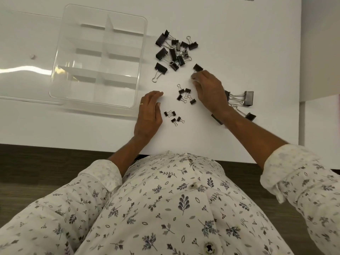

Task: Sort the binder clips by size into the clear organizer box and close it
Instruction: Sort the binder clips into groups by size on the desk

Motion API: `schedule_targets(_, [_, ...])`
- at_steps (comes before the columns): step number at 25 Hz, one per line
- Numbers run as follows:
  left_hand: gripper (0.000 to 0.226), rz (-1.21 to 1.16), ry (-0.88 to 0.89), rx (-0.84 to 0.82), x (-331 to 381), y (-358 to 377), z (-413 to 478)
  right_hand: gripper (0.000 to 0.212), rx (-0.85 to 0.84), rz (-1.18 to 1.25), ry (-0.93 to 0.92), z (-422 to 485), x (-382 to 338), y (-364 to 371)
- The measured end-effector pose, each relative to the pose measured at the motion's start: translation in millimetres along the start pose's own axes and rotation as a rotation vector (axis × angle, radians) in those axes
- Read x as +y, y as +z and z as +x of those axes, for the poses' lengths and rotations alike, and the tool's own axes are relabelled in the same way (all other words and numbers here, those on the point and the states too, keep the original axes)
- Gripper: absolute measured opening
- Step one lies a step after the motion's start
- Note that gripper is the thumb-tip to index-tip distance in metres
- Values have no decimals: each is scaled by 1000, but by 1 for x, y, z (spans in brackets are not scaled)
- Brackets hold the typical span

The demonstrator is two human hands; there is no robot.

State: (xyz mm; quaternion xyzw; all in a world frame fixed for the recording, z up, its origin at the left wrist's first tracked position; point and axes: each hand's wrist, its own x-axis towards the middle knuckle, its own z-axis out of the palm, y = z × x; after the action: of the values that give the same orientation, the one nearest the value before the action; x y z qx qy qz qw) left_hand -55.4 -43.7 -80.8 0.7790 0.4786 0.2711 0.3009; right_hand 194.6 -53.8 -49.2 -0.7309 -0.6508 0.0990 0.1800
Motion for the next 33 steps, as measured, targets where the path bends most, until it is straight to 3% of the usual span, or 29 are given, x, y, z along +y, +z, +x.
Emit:
schedule_targets(5, [38,8,-4,-2,0,0,0,26,12,-15,104,32,4,5])
schedule_targets(9, [38,15,-4,2,-1,-1,0,15,80,45,76,38,7,5])
schedule_targets(16, [37,10,0,13,0,0,1,15,72,45,-12,20,2,-2])
schedule_targets(20, [36,18,2,18,-1,1,1,17,-99,143,-53,-9,-18,7])
schedule_targets(28, [37,6,2,13,-2,1,1,38,-210,152,-48,-10,-29,0])
schedule_targets(33, [37,10,13,20,-3,2,1,37,-47,39,18,38,-6,-15])
